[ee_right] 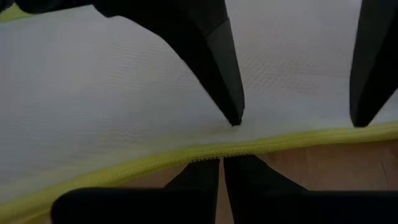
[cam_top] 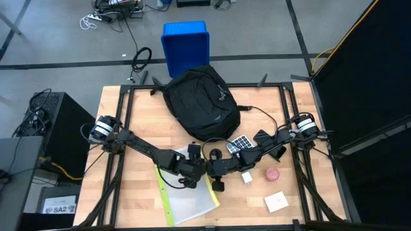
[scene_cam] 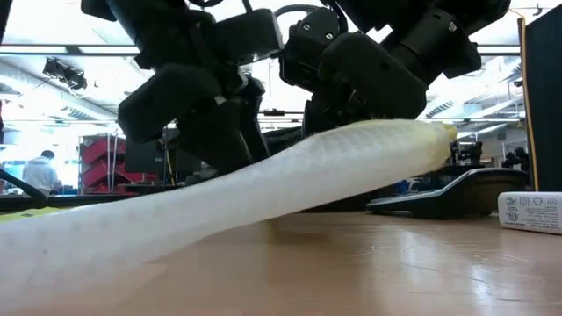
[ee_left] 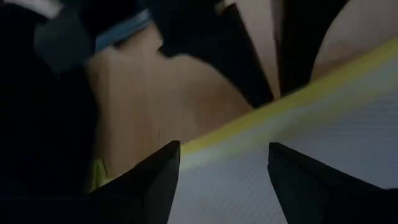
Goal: Unpack backpack
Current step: Put the charger adapter into the yellow zip bag
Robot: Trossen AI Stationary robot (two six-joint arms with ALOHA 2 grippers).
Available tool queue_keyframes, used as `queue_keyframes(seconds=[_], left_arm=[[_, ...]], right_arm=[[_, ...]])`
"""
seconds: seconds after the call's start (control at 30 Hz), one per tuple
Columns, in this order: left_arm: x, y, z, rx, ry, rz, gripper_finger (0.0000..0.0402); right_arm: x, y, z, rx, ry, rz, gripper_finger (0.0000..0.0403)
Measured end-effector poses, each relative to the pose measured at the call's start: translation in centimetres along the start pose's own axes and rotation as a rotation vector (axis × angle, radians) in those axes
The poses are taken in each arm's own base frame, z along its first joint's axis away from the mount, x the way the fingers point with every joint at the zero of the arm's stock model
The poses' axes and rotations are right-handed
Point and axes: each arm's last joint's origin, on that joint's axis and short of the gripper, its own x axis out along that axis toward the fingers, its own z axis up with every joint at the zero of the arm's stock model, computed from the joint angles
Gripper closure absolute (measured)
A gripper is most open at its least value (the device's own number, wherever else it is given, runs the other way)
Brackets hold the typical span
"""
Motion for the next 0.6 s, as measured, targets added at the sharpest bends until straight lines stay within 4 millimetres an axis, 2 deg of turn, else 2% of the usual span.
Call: queue_keyframes(seconds=[0.37, 0.6], left_arm=[[0.37, 0.47, -0.04, 0.047, -0.011, -0.136, 0.0188], [0.42, 0.61, 0.15, 0.06, -0.033, -0.14, 0.0188]], right_arm=[[-0.01, 0.05, 0.16, -0.038, -0.027, -0.012, 0.0402], [-0.07, 0.23, 0.38, -0.045, -0.068, -0.046, 0.0402]])
